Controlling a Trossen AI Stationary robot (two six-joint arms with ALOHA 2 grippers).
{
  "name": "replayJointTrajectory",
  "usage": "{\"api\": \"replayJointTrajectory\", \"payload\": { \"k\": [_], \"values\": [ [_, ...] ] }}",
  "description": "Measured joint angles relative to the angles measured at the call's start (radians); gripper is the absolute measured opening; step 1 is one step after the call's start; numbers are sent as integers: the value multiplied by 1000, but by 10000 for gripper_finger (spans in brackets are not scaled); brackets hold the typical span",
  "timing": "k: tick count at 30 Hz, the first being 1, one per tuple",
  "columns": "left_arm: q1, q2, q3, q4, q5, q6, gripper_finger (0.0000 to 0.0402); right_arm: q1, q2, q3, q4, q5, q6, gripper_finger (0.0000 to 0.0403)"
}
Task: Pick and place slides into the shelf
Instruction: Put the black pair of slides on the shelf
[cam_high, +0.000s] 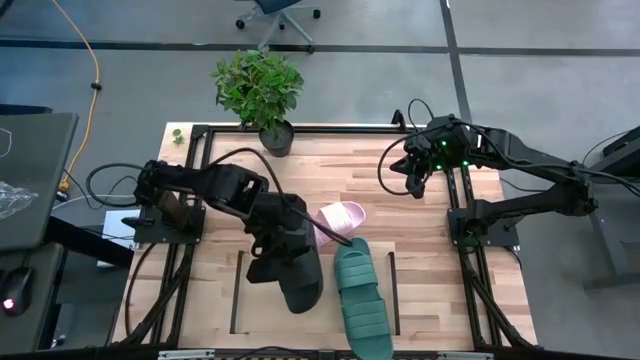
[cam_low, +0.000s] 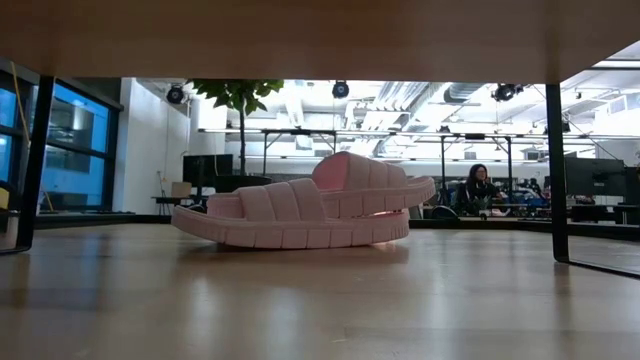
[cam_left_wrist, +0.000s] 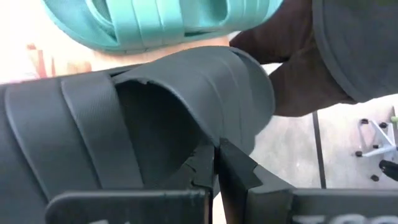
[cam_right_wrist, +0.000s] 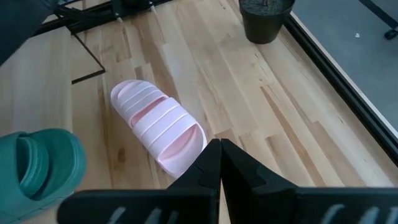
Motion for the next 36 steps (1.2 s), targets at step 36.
{"api": "replayJointTrajectory", "payload": {
  "k": [36],
  "values": [
    [-60,47,-1,158,-28,-131,0,0,0,0,-37,-10,-47,0]
  ]
}}
